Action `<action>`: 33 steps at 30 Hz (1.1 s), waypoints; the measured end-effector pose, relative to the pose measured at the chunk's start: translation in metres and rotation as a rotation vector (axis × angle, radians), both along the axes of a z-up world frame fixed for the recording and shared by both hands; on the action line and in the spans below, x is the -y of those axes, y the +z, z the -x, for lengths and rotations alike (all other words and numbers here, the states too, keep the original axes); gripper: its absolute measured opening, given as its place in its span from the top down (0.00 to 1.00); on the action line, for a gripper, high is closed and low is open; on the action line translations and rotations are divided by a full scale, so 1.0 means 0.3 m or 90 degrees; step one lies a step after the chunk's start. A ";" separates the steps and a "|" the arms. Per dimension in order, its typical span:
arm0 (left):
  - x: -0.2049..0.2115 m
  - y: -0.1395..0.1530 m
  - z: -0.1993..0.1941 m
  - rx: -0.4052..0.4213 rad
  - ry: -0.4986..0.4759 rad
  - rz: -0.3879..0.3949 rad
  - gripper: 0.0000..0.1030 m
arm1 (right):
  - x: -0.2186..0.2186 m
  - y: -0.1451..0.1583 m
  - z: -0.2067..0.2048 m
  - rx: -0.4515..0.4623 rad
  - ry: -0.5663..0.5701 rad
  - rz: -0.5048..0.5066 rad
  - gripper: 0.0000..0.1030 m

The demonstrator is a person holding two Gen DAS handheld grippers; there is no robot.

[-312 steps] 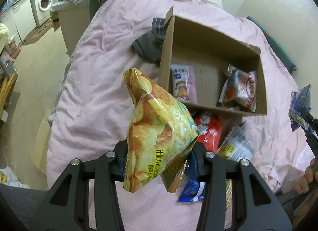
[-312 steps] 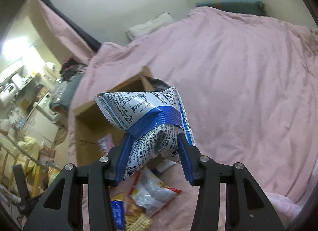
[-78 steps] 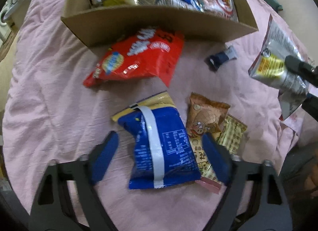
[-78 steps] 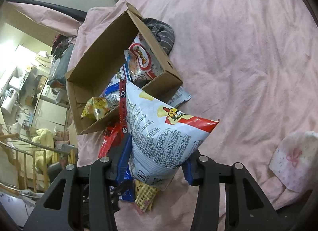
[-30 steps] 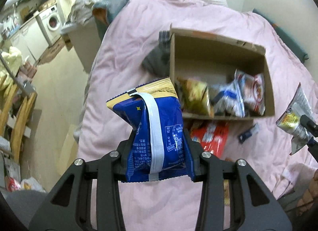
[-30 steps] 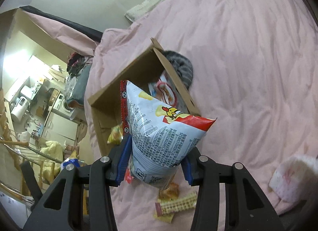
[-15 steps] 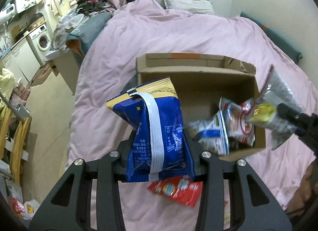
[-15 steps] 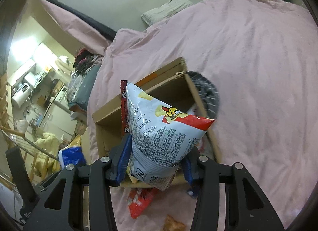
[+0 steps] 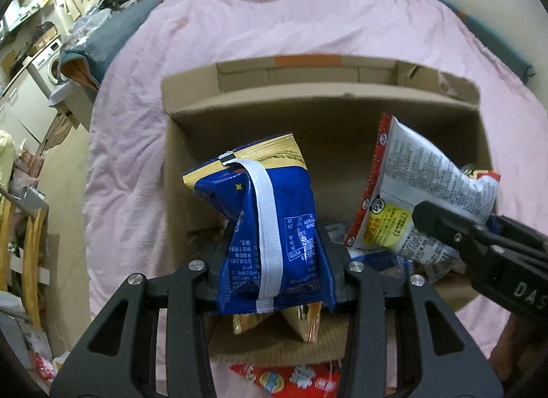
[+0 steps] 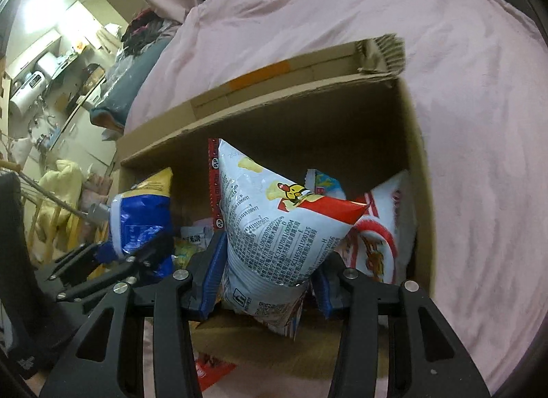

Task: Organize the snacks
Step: 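Carry the blue bag and white-red chip bag over the box with both tools, then open both tools to drop the blue bag and white-red bag into the box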

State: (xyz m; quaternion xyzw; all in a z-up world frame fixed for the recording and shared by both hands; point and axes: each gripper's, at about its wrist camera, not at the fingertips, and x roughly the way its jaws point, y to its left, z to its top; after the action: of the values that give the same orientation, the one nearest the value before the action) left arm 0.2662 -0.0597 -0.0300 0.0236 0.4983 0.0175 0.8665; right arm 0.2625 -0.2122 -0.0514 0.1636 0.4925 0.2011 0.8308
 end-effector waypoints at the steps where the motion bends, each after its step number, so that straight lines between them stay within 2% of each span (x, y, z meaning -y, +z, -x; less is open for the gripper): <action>1: 0.005 -0.011 -0.011 -0.004 0.000 -0.003 0.64 | 0.002 -0.005 -0.007 -0.005 0.000 -0.007 0.54; 5: 0.020 -0.040 -0.034 -0.009 -0.004 -0.007 0.63 | 0.010 -0.013 -0.029 -0.026 -0.011 -0.045 0.54; 10: 0.020 -0.053 -0.039 -0.005 0.008 -0.014 0.63 | -0.026 -0.021 -0.033 -0.017 0.007 -0.009 0.52; 15: 0.016 -0.063 -0.045 -0.011 0.008 0.002 0.63 | -0.008 -0.021 -0.043 -0.024 -0.003 -0.028 0.52; 20: 0.013 -0.058 -0.038 -0.003 0.014 -0.002 0.63 | 0.000 -0.009 -0.042 -0.022 -0.008 -0.034 0.52; 22: 0.013 -0.050 -0.031 0.003 0.014 -0.008 0.53 | 0.007 0.001 -0.039 -0.017 -0.009 -0.033 0.52; 24: 0.006 -0.031 -0.018 0.022 0.021 -0.010 0.25 | 0.007 0.010 -0.042 -0.014 -0.012 -0.038 0.52; 26: -0.006 -0.005 -0.001 0.046 0.031 -0.005 0.13 | 0.013 0.015 -0.040 -0.013 -0.016 -0.045 0.51; 28: -0.011 0.005 0.003 0.046 0.030 0.000 0.11 | 0.014 0.019 -0.038 -0.015 -0.016 -0.048 0.51; 32: -0.016 0.008 0.010 0.034 0.032 0.006 0.11 | 0.033 0.037 -0.031 -0.006 -0.024 -0.063 0.33; 33: -0.019 0.009 0.014 0.035 0.036 0.008 0.11 | 0.034 0.044 -0.029 -0.002 -0.025 -0.063 0.33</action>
State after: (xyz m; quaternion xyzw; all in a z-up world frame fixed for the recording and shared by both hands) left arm 0.2620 -0.0540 -0.0271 0.0038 0.4749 0.0396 0.8791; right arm 0.2713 -0.2225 -0.0382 0.2148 0.4797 0.2087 0.8247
